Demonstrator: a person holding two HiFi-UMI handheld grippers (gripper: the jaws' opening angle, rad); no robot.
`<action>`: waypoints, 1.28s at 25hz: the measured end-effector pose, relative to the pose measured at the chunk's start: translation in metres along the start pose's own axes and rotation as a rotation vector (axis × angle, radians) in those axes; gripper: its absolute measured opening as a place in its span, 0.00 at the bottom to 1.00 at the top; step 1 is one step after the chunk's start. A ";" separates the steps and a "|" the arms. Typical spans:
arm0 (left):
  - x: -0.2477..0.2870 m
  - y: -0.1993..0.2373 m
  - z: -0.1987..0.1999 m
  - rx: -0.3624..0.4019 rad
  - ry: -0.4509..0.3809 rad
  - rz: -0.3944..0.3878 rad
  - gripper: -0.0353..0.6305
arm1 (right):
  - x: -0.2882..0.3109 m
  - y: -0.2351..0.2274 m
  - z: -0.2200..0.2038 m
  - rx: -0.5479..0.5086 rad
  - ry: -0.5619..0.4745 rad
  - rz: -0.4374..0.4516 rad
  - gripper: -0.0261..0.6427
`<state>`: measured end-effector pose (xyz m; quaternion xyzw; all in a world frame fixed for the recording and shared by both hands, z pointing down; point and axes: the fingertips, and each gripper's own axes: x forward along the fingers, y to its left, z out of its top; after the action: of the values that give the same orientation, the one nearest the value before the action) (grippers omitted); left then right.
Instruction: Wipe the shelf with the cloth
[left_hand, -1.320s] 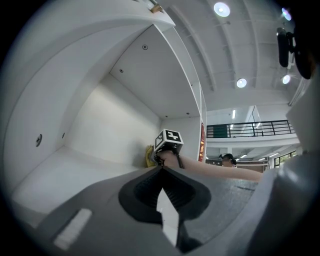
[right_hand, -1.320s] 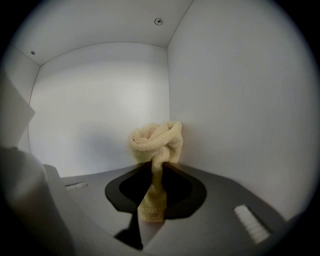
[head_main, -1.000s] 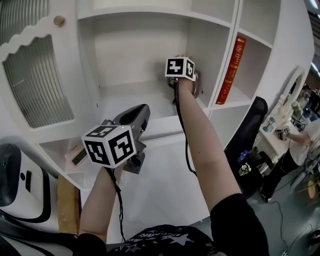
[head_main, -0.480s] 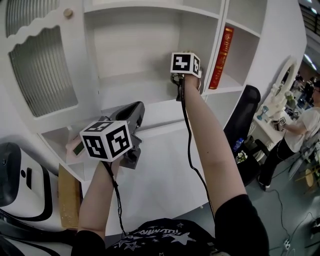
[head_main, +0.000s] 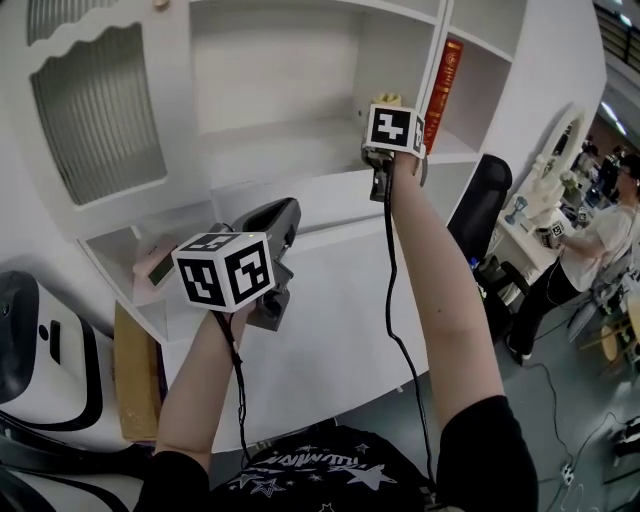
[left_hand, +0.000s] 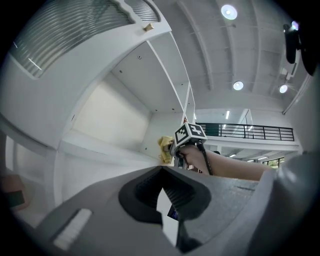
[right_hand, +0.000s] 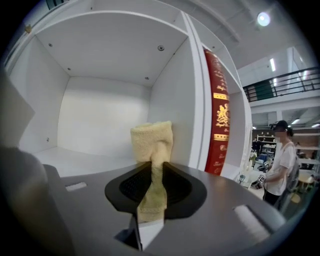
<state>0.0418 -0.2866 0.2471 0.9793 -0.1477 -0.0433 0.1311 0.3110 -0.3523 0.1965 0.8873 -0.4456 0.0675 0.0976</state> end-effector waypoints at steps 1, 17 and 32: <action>-0.002 -0.002 -0.003 0.000 0.006 -0.006 0.06 | -0.004 -0.003 0.000 0.010 -0.017 0.004 0.19; -0.012 -0.015 -0.040 -0.064 0.055 -0.069 0.06 | -0.058 -0.032 -0.025 0.096 -0.072 0.033 0.19; -0.029 -0.045 -0.066 0.017 -0.013 0.182 0.06 | -0.110 0.000 -0.030 0.063 -0.306 0.531 0.19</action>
<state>0.0345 -0.2198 0.2994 0.9626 -0.2375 -0.0365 0.1251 0.2447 -0.2601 0.2030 0.7424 -0.6691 -0.0297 -0.0192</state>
